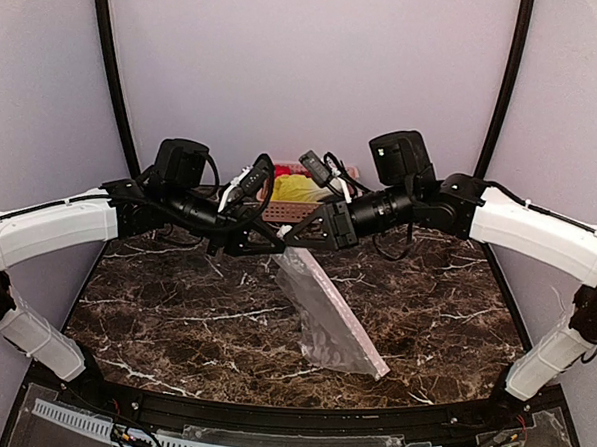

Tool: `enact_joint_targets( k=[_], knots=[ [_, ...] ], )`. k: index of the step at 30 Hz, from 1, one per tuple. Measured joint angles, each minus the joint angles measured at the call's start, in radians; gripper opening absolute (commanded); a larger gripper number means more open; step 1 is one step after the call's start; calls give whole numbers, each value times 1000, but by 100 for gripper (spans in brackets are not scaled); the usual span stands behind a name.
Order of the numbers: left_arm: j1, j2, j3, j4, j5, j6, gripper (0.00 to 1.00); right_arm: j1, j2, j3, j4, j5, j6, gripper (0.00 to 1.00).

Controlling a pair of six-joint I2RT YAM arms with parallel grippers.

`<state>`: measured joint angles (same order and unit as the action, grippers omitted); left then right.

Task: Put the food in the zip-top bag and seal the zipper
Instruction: Pass from the left arm to the right, then hold the zipper food storage bag at the center of the board.

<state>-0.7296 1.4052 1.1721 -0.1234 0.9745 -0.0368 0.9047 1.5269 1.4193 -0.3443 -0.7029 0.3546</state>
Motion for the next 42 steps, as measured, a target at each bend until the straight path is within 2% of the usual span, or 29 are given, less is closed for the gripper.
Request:
enact_joint_targets(
  k=[8, 13, 19, 21, 22, 24, 28, 32, 34, 37, 38, 40, 42],
  knots=[
    [0, 0, 0, 0, 0, 0, 1, 1, 14, 14, 0, 10, -2, 25],
    [0, 0, 0, 0, 0, 0, 1, 1, 14, 24, 0, 19, -6, 20],
    [-2, 0, 0, 0, 0, 0, 1, 1, 14, 26, 1, 23, -14, 1],
    [-2, 0, 0, 0, 0, 0, 9, 1, 14, 27, 0, 23, -10, 0],
    [-2, 0, 0, 0, 0, 0, 23, 1, 14, 27, 0, 24, -10, 0],
    [-3, 0, 0, 1, -1, 4, 43, 1, 14, 27, 0, 23, -15, 0],
    [-4, 0, 0, 6, -4, -24, 51, 1, 14, 27, 0, 22, -16, 0],
    [-4, 0, 0, 29, -3, -48, 52, 2, 14, 28, 0, 16, -17, 0],
    [-4, 1, 0, 45, -2, -60, 44, 3, 14, 28, 0, 13, -17, 0],
    [-4, 2, 0, 59, 2, -81, 29, 8, 14, 28, 0, 8, -19, 0],
    [-4, 2, 0, 65, 4, -85, 27, 9, 14, 28, 1, 7, -20, 0],
    [-4, 5, 0, 75, 7, -90, 26, 11, 14, 28, 1, 7, -20, 0],
    [-4, 8, 0, 82, 13, -95, 32, 11, 14, 28, 0, 8, -21, 0]
  ],
)
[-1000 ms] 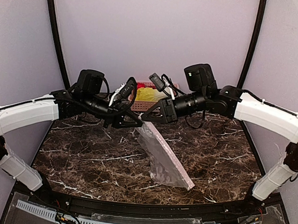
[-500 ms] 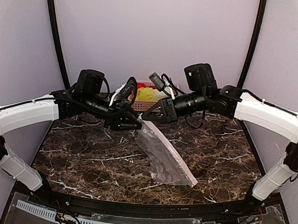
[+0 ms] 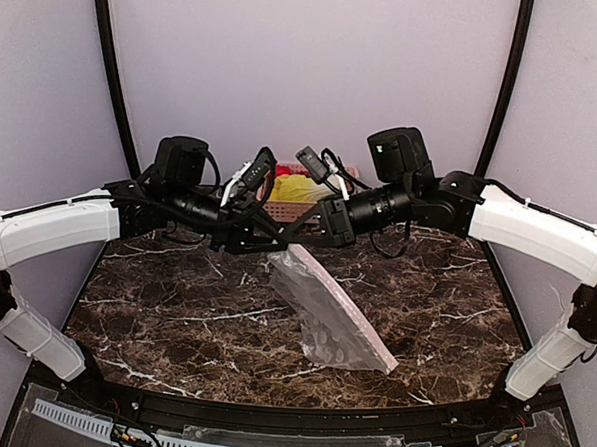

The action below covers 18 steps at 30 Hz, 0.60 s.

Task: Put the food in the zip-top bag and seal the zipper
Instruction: Hold the zipper food storage bag at the center of the board.

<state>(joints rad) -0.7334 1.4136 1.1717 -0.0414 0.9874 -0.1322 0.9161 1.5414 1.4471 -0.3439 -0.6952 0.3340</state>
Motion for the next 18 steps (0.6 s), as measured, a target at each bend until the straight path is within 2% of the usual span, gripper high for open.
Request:
enact_joint_targets(
  k=[1, 6, 12, 18],
  knots=[
    [0, 1, 0, 2, 0, -1, 37, 0, 0, 0, 0, 1, 0, 0],
    [0, 12, 0, 10, 3, -12, 40, 0, 0, 0, 1, 5, 0, 0],
    [0, 22, 0, 10, 7, -16, 29, 0, 0, 0, 5, 15, 0, 0],
    [0, 22, 0, 10, 16, -18, 28, 0, 0, 0, 7, 23, 0, 0]
  ],
)
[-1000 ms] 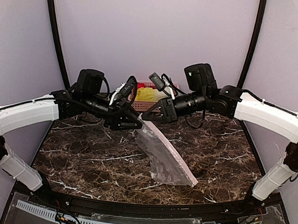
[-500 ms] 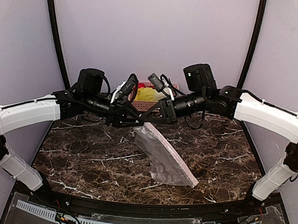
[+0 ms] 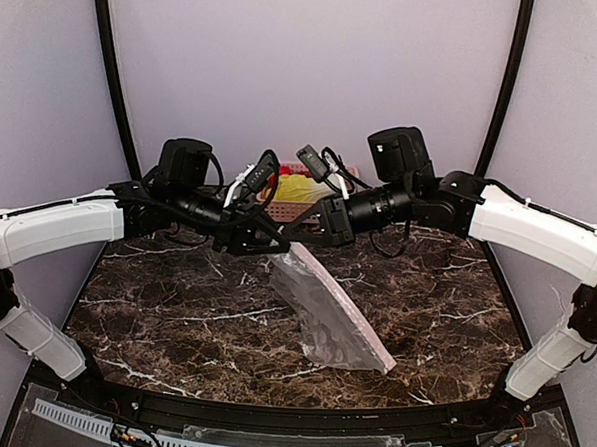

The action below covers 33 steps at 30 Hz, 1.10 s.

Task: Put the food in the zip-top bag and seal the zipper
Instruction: Hold the zipper food storage bag at the center of the board.

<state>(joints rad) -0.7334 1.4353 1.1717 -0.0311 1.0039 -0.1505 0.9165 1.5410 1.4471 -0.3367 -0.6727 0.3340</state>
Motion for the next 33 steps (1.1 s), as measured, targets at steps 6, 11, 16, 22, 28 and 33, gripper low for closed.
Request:
enact_joint_targets(
  k=[6, 11, 16, 22, 28, 33],
  knots=[
    [0, 0, 0, 0, 2, 0, 23, 0, -5, 0, 0, 5, 0, 0],
    [0, 0, 0, 0, 6, 1, 16, 0, -14, 0, 2, 14, 0, 0],
    [0, 0, 0, 0, 6, 0, 9, 0, -15, 0, 7, 14, 0, 0],
    [0, 0, 0, 0, 11, -2, 1, 0, -15, -1, 8, 13, 0, 0],
    [0, 0, -2, 0, 10, -5, 1, 0, -15, -3, 7, 12, -7, 0],
    [0, 0, -8, 1, 5, -8, 1, 0, -15, -8, 6, 13, -13, 0]
  ],
)
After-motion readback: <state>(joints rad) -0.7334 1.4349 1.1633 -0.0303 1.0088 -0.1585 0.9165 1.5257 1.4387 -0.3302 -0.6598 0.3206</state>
